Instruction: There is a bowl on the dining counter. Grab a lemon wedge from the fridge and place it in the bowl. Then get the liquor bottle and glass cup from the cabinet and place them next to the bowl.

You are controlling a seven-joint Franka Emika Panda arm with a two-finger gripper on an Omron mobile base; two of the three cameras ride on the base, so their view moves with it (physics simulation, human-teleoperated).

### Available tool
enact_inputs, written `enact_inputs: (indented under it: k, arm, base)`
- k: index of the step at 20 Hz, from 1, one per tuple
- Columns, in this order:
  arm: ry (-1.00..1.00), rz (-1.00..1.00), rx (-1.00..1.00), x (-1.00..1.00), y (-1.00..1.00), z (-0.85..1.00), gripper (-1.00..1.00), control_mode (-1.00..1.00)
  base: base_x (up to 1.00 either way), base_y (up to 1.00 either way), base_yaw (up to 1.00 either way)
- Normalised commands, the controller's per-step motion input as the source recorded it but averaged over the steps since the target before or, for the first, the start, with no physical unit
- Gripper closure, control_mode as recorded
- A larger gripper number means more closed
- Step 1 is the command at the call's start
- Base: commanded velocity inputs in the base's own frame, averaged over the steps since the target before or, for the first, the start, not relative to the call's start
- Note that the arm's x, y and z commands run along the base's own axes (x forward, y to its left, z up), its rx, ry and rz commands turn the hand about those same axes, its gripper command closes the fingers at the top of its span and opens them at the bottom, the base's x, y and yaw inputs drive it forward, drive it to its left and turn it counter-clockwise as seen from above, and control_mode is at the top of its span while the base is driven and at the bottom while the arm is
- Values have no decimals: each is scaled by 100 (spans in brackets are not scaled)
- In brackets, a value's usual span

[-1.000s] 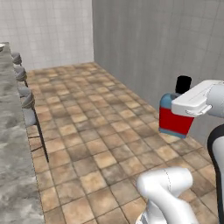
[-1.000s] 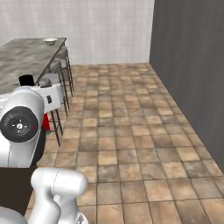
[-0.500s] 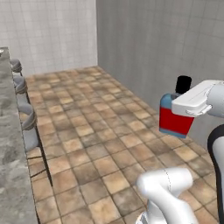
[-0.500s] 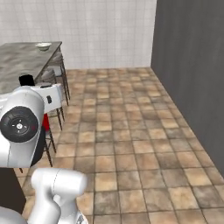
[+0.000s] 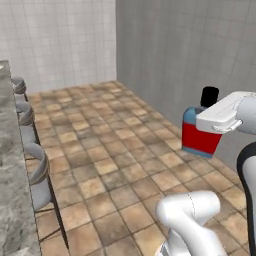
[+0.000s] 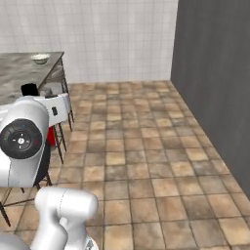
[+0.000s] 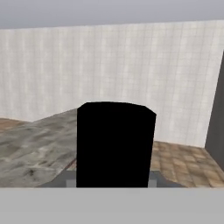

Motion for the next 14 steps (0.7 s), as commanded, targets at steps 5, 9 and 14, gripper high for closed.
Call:
enact_inputs:
  k: [5, 9, 14]
  arm:
    - [0, 0, 0, 0, 0, 0, 100, 100]
    - [0, 0, 0, 0, 0, 0, 100, 100]
    - [0, 0, 0, 0, 0, 0, 100, 100]
  base:
    - [100, 0, 0]
    - [100, 0, 0]
    - [100, 0, 0]
